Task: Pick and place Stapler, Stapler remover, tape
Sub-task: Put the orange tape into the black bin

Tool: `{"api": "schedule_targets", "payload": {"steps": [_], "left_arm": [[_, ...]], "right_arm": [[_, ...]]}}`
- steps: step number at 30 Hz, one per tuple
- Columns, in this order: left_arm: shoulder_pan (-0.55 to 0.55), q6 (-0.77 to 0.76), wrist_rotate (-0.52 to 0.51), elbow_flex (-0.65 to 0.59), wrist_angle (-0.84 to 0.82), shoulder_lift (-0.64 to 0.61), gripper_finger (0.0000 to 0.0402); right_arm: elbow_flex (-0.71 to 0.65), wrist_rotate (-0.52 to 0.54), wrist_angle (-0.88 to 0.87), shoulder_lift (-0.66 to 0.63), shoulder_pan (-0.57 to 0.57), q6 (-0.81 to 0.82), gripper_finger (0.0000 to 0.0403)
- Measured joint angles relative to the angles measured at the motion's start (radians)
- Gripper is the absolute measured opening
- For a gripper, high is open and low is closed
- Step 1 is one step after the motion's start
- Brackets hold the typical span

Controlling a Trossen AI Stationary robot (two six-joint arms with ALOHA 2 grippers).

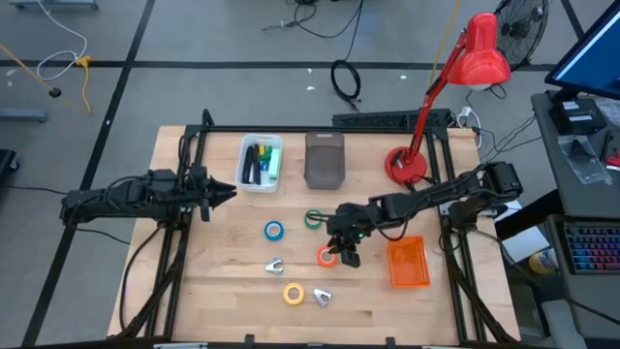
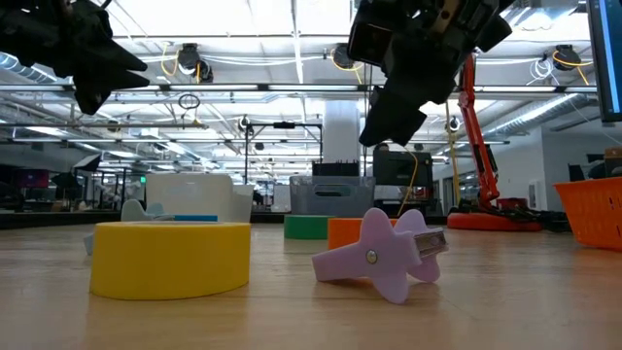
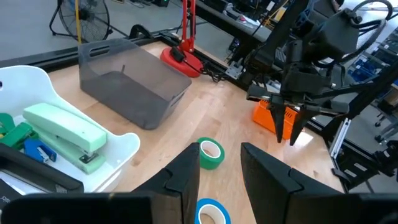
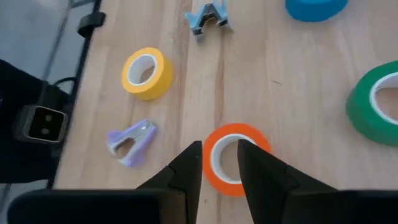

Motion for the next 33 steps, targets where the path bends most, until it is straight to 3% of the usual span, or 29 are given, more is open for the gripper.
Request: {"api": "schedule_targets", "payload": {"steps": [13,26,30,33], "left_arm": [[0.0,-0.014,-0.005,0.0,0.0,0.0,0.0118],[0.0,-0.018,-0.007,0.0,0.002,0.0,0.0118],[0.0,-0.019,-0.023,0.001,0.002,0.0,0.0118],[0.0,-0.016,-0.024,0.001,0.002,0.0,0.0118]], "right_arm": [[0.0,0.007,-0.006,0.0,0.01,-0.061,0.0075],[0.0,0.03,-0.028,0.0,-0.01,-0.082,0.0172],[0.01,0.028,-0.039,0.016,-0.01,-0.043,0.0186],[0.095,0.022,-0.153,0.077,-0.015,-0.035,0.0187]]}}
